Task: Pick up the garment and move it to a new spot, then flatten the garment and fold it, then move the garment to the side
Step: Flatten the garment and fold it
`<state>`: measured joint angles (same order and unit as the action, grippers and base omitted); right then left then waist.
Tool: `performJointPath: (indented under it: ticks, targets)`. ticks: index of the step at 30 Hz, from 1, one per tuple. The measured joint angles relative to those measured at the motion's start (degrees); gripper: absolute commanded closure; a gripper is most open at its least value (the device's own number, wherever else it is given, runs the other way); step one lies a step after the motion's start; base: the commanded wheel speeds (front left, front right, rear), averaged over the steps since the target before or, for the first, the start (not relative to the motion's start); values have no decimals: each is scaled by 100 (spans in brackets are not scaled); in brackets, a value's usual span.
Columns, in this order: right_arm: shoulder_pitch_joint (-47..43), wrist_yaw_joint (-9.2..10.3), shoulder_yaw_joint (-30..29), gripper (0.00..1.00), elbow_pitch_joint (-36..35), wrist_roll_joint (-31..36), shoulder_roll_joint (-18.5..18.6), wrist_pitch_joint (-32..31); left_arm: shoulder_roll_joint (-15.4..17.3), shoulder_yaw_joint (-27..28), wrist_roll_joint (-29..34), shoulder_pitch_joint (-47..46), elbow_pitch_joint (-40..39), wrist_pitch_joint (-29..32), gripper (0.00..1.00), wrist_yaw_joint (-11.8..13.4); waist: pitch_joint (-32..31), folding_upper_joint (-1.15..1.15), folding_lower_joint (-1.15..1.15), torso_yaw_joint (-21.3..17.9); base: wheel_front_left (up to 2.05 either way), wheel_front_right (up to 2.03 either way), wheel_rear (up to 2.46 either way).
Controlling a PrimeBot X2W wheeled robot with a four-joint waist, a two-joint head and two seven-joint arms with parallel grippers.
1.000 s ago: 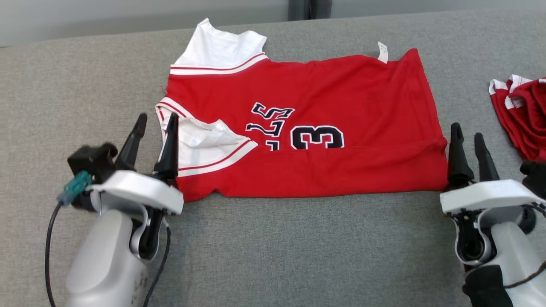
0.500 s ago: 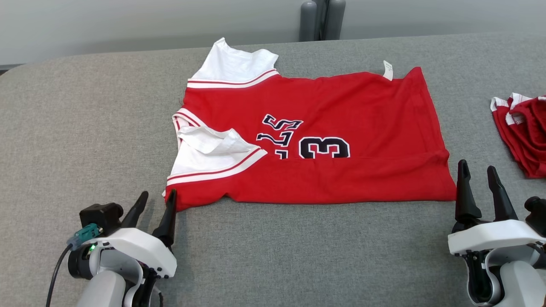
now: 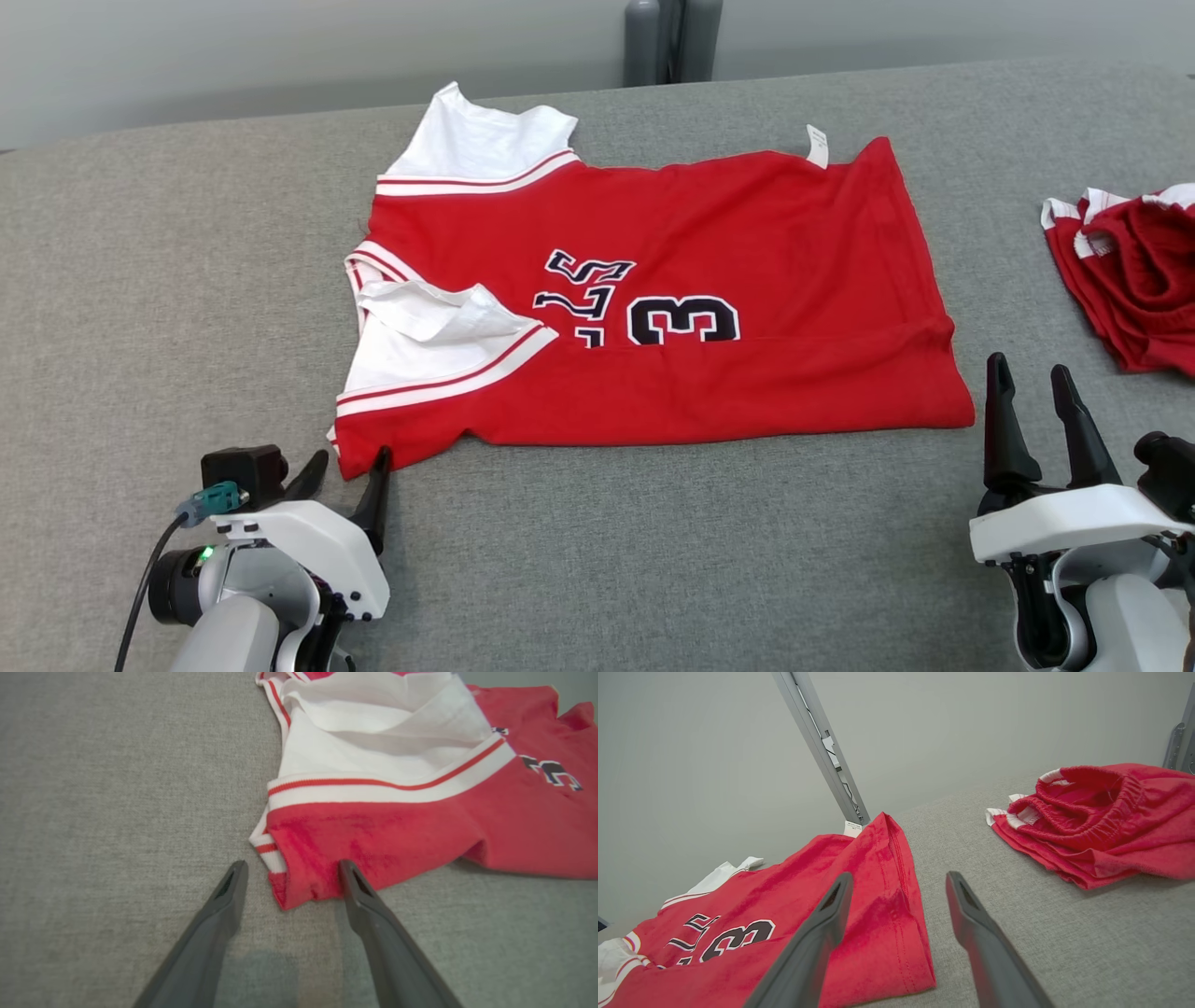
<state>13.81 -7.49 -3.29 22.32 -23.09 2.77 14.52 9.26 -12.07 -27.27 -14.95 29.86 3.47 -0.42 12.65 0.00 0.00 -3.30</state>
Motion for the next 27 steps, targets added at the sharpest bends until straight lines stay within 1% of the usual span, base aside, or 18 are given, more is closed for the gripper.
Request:
performJointPath:
  ticks: [1,2,3,4,5,6,7,10,13,22,27]
  targets:
    - [0,0,2,0,0,-4,0,-8,8,-5,1,-18,11,4,15,7,8,0,0,-17,0,0,0]
    - [0,0,3,0,4,-5,0,-13,10,-10,1,-32,21,4,30,15,15,0,0,-32,0,0,0]
    - [0,0,0,0,18,-5,0,-16,7,-14,1,-48,29,4,50,34,21,0,0,-45,0,0,0]
    - [0,0,0,0,30,-5,0,-29,4,-13,1,-60,32,3,60,45,28,0,0,-57,0,0,0]
    - [-1,0,-1,0,55,-7,1,-43,1,-15,0,-72,34,-4,73,48,33,0,0,-66,0,0,0]
    - [-1,0,1,0,85,-14,1,-62,-4,-18,0,-80,40,-21,91,49,37,0,0,-72,0,0,0]
    - [-1,0,0,0,120,-14,0,-94,-8,-20,-3,-84,43,-43,100,48,41,0,0,-76,0,0,0]
    - [-1,0,-13,0,330,31,0,-188,-31,-52,-4,-92,42,-92,100,41,46,0,0,-69,0,0,0]
    - [12,0,-41,0,586,212,0,-313,-32,-57,-4,-95,-29,-174,100,43,43,0,0,-42,0,0,0]
    - [436,0,-135,0,1399,406,1,-605,-14,-121,19,-59,-669,-365,100,68,4,0,0,136,0,0,0]
    - [670,0,-18,0,1912,275,1,-797,-19,-194,52,64,-971,-355,100,101,-34,0,0,239,0,0,0]
